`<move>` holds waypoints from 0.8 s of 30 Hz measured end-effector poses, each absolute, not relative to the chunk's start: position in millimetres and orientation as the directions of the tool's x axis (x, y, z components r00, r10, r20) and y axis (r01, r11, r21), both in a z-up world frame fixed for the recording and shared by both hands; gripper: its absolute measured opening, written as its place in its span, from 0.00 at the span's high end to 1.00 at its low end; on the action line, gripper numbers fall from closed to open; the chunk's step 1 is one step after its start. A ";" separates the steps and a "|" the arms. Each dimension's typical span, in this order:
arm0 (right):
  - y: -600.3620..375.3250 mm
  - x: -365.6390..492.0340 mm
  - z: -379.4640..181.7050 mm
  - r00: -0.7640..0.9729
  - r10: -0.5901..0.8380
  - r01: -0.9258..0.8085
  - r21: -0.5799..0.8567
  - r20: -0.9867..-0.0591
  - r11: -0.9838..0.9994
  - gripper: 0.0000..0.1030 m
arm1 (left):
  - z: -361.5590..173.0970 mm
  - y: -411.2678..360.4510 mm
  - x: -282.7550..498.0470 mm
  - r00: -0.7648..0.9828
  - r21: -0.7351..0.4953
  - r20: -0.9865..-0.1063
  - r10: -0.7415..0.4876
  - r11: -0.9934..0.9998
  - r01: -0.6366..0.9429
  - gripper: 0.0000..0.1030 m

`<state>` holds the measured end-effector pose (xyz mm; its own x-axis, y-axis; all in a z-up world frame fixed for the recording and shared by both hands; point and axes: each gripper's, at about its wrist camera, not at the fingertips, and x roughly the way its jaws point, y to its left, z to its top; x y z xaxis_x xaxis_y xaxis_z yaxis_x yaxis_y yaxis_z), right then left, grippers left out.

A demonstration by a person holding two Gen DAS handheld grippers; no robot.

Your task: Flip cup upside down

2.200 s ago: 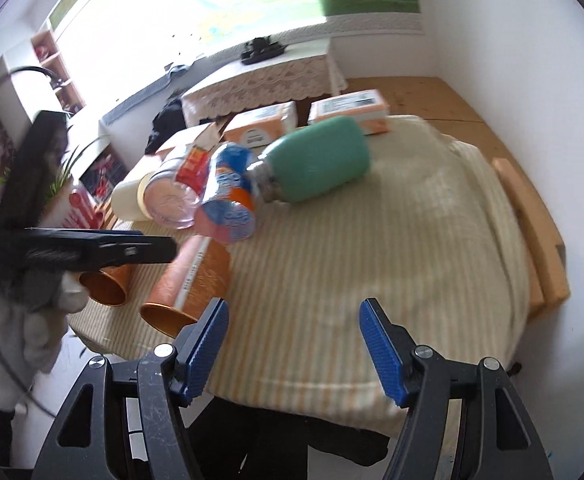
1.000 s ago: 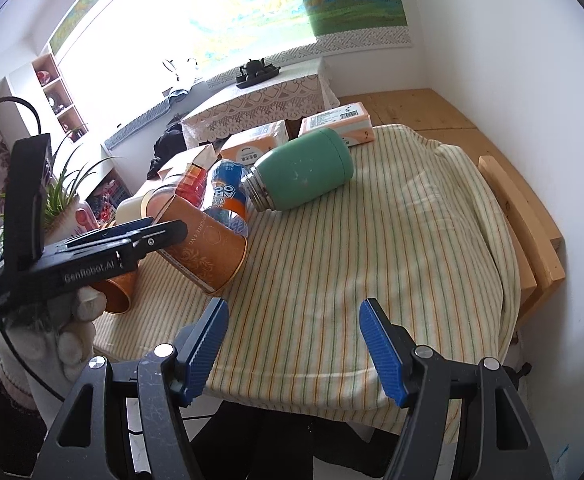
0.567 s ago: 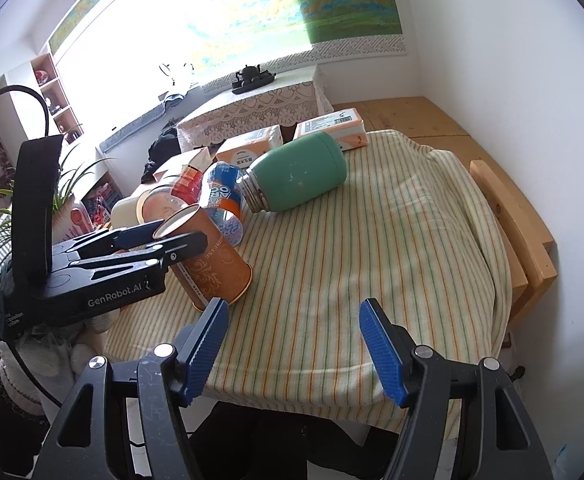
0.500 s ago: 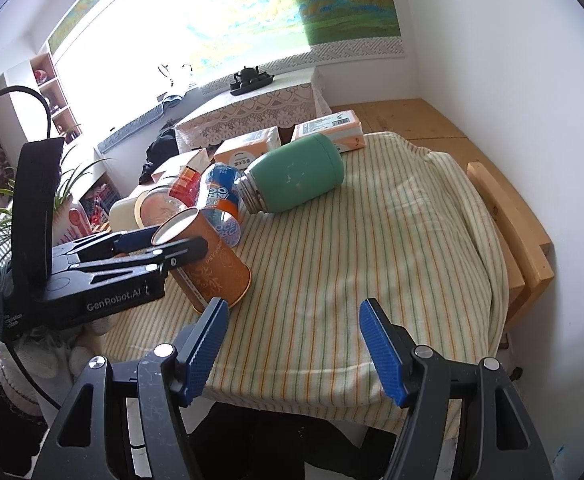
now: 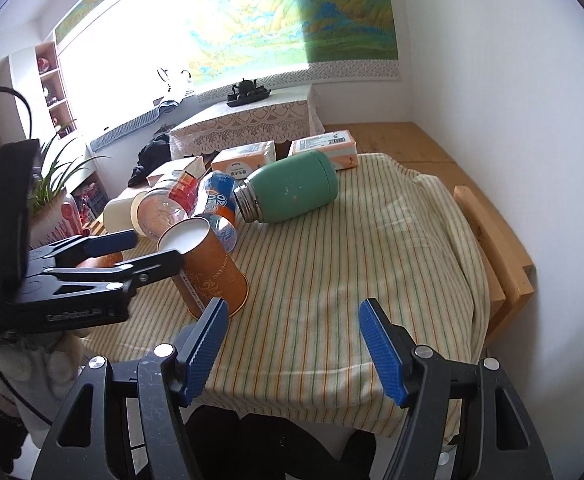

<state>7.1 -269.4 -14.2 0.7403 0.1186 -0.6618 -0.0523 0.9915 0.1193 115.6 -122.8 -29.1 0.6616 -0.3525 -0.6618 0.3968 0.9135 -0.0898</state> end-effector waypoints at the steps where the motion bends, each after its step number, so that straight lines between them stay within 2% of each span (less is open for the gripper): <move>1: -267.5 4.9 -13.6 0.747 0.109 -0.050 0.109 -0.656 0.993 0.38 | -27.4 -117.4 111.1 0.673 -0.088 -0.654 -0.346 0.918 0.386 0.15; 13: -236.0 -27.3 -2.8 0.843 -0.020 0.004 -0.031 -0.537 1.000 0.35 | 3.9 -46.8 32.4 0.863 -0.045 -0.456 -0.217 0.974 0.221 0.12; 17: -223.8 -39.5 3.1 0.874 -0.045 0.020 -0.056 -0.484 0.998 0.30 | 9.4 -29.4 13.4 0.886 -0.055 -0.420 -0.194 0.980 0.189 0.12; 24: -208.5 -54.3 10.4 0.907 -0.060 0.045 -0.046 -0.416 0.998 0.28 | 11.0 -3.1 -13.9 0.910 -0.073 -0.385 -0.151 0.988 0.133 0.10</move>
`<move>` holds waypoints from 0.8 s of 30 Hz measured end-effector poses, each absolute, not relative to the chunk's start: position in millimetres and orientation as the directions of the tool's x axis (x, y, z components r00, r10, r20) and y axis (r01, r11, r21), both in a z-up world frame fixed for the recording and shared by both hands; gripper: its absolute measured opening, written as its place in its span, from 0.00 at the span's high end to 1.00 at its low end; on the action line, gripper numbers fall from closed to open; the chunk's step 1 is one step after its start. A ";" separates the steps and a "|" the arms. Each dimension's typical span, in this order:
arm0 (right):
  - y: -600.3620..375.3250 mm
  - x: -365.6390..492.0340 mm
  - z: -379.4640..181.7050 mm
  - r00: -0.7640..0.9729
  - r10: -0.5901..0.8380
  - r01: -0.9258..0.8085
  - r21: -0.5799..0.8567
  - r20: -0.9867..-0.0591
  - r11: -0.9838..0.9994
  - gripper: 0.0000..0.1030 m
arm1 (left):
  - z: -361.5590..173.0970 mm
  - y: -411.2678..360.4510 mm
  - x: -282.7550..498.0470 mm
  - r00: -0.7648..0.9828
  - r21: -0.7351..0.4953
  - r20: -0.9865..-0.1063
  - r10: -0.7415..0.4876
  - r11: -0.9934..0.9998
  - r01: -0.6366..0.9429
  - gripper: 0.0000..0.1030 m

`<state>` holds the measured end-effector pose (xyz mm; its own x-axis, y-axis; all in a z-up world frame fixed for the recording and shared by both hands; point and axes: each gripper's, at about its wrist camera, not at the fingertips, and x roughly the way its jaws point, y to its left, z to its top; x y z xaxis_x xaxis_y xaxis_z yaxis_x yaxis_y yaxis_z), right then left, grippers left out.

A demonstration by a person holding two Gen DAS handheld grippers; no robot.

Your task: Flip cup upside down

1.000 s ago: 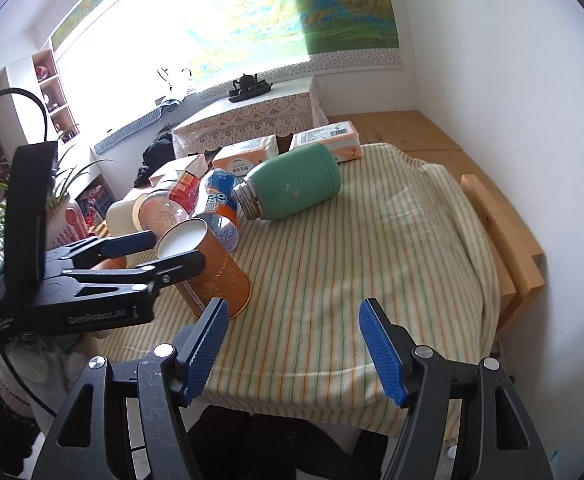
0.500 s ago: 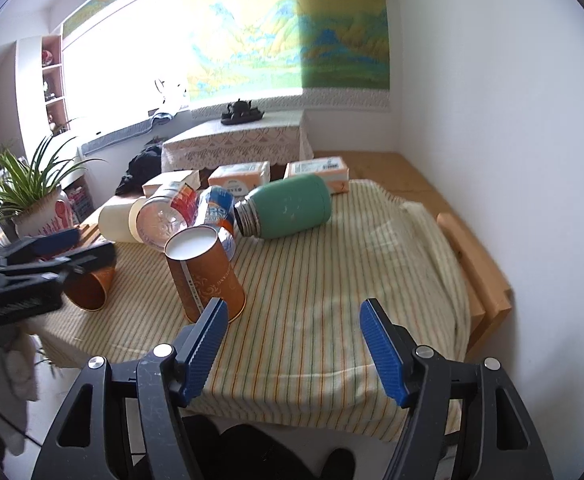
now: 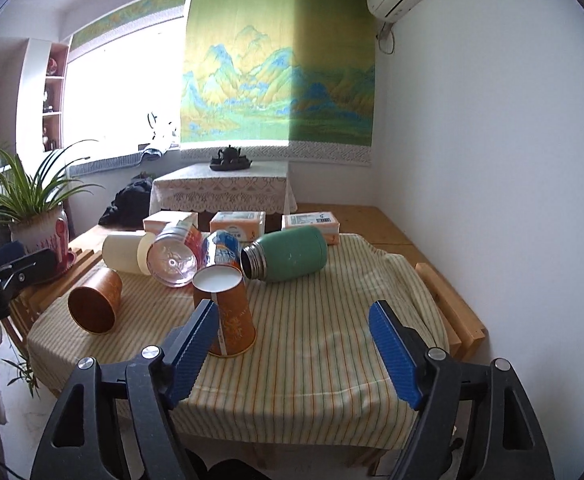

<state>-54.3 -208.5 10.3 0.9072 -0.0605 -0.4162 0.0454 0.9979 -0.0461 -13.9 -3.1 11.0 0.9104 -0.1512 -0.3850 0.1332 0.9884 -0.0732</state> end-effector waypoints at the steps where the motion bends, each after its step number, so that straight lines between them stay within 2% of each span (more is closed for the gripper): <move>1: -207.6 -55.4 10.7 0.909 -0.060 0.048 -0.040 -0.411 0.998 0.27 | 10.3 -1.4 -16.5 0.913 -0.069 -0.383 -0.143 0.990 0.126 0.10; 9: -205.7 -66.5 11.4 0.930 -0.070 0.075 -0.001 -0.360 0.997 0.25 | 1.7 16.2 -33.9 0.927 -0.063 -0.367 -0.083 0.996 0.065 0.07; 18: -205.2 -73.3 7.2 0.944 -0.098 0.105 0.005 -0.316 0.994 0.16 | -8.1 20.4 -42.3 0.930 -0.054 -0.364 -0.047 0.998 0.030 0.05; 24: -201.7 -70.2 -0.6 0.939 -0.100 0.108 0.005 -0.329 0.994 0.15 | -13.0 13.2 -38.2 0.931 -0.039 -0.363 -0.046 0.999 0.034 0.02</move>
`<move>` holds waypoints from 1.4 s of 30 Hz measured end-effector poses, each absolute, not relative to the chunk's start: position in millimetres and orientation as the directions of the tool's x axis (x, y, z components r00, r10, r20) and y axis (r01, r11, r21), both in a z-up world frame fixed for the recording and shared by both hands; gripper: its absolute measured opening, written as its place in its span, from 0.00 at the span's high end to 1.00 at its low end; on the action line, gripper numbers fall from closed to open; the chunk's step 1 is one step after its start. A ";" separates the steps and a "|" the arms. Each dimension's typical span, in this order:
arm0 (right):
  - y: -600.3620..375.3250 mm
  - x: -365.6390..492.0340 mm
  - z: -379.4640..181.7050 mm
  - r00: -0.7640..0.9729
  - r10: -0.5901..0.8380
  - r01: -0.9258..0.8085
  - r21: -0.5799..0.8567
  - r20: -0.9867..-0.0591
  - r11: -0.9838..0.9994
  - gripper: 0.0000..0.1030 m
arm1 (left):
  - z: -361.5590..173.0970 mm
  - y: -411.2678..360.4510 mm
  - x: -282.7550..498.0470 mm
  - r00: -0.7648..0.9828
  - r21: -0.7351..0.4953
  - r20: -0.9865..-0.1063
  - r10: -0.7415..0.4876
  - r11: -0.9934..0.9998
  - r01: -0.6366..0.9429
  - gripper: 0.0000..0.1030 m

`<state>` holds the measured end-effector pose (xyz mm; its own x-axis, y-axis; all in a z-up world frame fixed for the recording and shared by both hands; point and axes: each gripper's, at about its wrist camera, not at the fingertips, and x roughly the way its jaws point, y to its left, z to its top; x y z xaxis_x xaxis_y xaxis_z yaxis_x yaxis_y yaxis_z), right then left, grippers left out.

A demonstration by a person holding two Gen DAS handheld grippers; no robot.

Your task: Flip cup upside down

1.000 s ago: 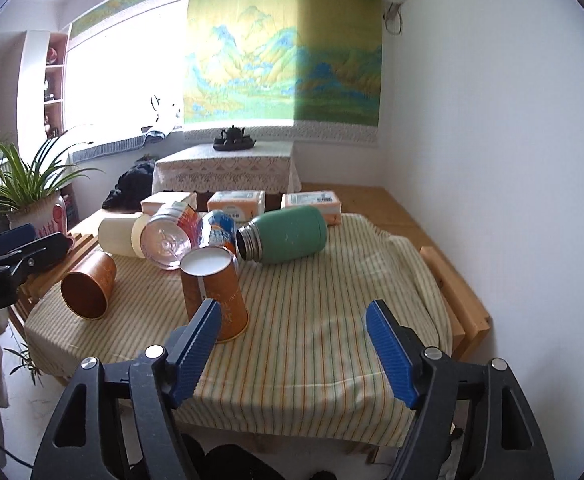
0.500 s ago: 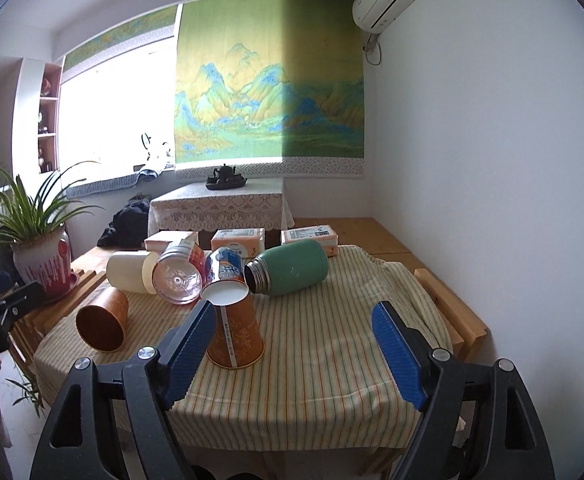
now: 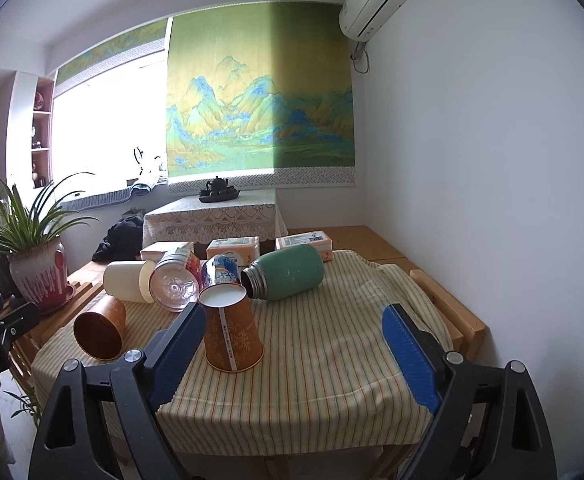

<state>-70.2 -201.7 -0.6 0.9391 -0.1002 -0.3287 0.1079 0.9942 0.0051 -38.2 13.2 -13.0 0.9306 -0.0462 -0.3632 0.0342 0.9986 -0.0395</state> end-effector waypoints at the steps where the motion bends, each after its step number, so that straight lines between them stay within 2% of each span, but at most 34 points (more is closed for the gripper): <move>1: -201.3 -69.7 -1.6 0.938 -0.100 0.107 0.004 -0.331 0.994 0.15 | -13.7 11.4 -37.0 0.931 -0.030 -0.363 -0.043 0.999 0.035 0.02; 10: -200.1 -63.9 -8.6 0.939 -0.091 0.101 0.010 -0.332 0.995 0.12 | -19.7 5.0 -25.0 0.928 -0.018 -0.373 -0.030 1.000 0.026 0.01; 22: -202.4 -60.5 -9.4 0.940 -0.096 0.109 0.022 -0.327 0.994 0.12 | -16.0 11.9 -24.0 0.951 -0.045 -0.310 0.024 0.998 -0.040 0.01; 42: -198.1 -55.1 -11.7 0.937 -0.081 0.093 0.019 -0.341 0.995 0.11 | -17.6 12.5 -18.0 0.945 -0.045 -0.327 0.014 0.999 -0.030 0.01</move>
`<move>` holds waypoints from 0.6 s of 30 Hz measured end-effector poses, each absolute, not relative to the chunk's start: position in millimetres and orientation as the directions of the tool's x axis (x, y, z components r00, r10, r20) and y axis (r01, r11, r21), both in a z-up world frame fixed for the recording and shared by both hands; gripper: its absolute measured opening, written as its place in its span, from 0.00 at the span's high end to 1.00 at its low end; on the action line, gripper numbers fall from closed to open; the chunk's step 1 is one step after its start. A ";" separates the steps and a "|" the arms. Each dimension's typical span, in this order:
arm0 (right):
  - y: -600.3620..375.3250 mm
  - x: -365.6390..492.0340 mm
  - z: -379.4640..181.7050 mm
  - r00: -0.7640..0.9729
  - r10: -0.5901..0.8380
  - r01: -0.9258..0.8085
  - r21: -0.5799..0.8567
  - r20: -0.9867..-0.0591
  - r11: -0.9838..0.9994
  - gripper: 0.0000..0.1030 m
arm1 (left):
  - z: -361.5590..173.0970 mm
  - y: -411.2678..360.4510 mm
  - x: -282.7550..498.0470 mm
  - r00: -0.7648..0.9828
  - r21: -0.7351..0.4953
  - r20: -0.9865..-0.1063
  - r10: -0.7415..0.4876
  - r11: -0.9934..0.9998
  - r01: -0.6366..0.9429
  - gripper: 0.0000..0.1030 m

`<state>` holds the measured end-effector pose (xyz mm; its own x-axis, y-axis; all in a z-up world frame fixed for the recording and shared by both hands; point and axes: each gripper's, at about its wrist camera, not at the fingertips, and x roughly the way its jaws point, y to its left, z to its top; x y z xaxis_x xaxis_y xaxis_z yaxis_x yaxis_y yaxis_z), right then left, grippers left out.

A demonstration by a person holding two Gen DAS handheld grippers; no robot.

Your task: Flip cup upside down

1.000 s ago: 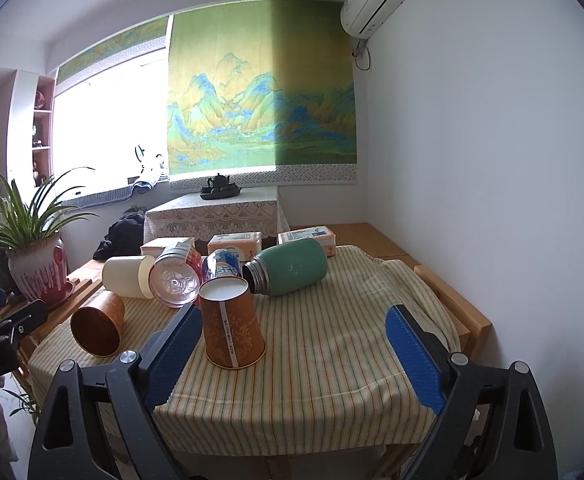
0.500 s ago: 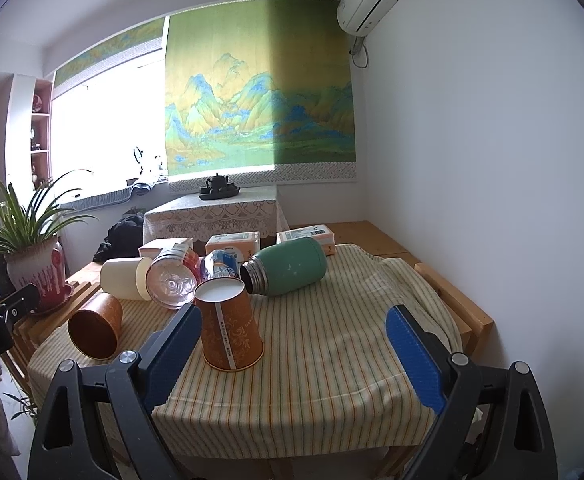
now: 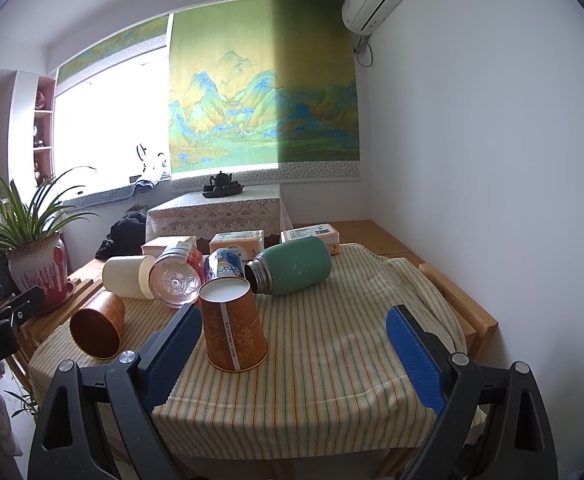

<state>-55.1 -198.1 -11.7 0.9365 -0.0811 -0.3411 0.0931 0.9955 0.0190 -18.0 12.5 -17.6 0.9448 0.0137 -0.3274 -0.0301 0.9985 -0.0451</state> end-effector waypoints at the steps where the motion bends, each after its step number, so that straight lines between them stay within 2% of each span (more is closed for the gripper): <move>1: -198.0 -54.8 -11.7 0.936 -0.081 0.093 0.019 -0.342 0.995 0.11 | -17.5 12.5 -17.8 0.945 -0.044 -0.328 0.014 0.999 -0.031 0.01; 18: -196.1 -51.1 -14.3 0.932 -0.082 0.093 0.016 -0.352 0.996 0.11 | -19.0 14.8 -15.7 0.945 -0.047 -0.327 0.022 0.998 -0.039 0.01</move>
<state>-51.1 -196.1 -14.3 0.9324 -0.0816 -0.3522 0.0930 0.9955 0.0156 -15.7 14.8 -19.0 0.9448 0.0220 -0.3269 -0.0394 0.9981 -0.0467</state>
